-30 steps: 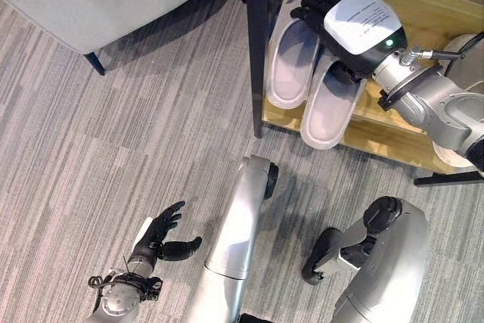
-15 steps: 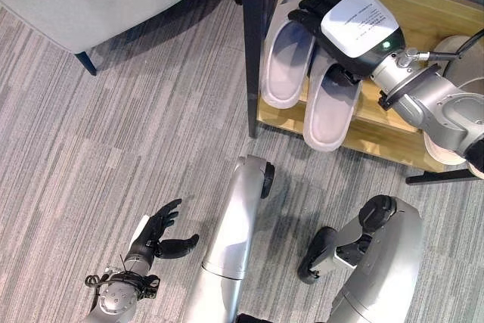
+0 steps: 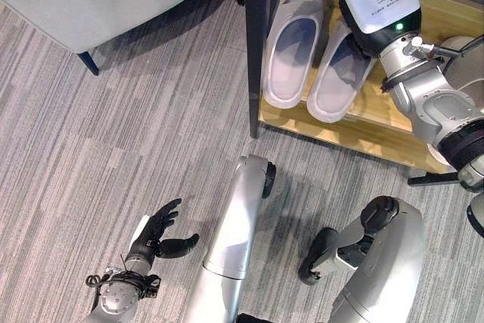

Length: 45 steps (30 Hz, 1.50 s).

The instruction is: Arrange the slippers neatly on the shoe rack.

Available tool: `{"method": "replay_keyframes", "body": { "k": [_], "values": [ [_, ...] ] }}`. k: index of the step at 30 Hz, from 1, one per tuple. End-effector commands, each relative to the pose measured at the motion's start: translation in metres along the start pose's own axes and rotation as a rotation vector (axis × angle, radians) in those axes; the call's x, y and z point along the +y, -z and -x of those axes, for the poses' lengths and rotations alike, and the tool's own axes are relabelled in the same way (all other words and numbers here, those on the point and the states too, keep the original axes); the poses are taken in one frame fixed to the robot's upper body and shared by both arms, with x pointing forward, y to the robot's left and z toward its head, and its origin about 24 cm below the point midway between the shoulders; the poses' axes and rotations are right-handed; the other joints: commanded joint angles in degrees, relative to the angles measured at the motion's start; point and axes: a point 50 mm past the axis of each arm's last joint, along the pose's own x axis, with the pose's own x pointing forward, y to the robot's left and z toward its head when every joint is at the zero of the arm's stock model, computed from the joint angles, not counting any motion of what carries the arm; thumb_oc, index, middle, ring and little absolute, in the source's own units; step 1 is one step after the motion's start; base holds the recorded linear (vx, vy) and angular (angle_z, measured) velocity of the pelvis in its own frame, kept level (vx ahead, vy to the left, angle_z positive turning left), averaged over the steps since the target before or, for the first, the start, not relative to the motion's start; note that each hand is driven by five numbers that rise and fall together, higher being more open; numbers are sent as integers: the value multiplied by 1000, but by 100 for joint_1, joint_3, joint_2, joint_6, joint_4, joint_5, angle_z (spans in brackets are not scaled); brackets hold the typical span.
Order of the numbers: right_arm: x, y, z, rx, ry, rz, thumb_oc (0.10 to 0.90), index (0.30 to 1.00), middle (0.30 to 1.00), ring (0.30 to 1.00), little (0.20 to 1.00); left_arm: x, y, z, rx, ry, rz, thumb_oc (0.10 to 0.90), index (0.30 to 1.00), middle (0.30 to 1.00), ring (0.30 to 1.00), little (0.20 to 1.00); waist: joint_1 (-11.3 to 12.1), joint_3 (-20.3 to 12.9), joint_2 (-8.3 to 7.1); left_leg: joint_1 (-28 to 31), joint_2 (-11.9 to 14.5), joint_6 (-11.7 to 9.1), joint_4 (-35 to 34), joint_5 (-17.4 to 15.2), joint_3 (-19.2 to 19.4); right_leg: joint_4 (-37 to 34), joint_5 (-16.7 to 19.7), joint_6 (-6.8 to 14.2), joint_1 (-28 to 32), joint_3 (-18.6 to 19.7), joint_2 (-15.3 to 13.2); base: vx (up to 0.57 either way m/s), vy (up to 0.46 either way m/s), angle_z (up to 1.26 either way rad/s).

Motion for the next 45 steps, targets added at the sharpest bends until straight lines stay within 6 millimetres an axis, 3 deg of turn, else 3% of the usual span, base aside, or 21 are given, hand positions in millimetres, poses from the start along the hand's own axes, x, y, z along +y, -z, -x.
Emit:
{"method": "replay_keyframes", "body": {
  "k": [1,16,27,45],
  "values": [
    [-55,25,-23,72,249,-4,800,900,900,900,900,-16,-11,5,-89,31,50,800,900,900,900,900,295,-183,334,-61,-209,120,-443,-501,-78,35,210,-460,44,255,-215,0,0,0],
    [-50,-1,-23,-22,153,-208,800,900,900,900,900,-7,-6,12,-57,4,63,800,900,900,900,900,211,-183,203,-61,-147,89,-469,-501,-82,15,269,-459,-51,317,-177,0,0,0],
    [-43,-6,-11,-16,141,-286,800,900,900,900,900,-6,-3,15,-42,-19,76,800,900,900,900,900,120,-183,134,-61,-132,94,-484,-469,-1,13,306,-449,-112,388,-161,0,0,0],
    [-76,-25,14,-115,305,-468,800,900,900,900,900,-9,2,22,-15,-45,114,800,900,900,900,900,-27,-183,25,-61,-21,184,-457,-502,133,-50,362,-414,-274,451,19,-9,7,-5]
  ]
}}
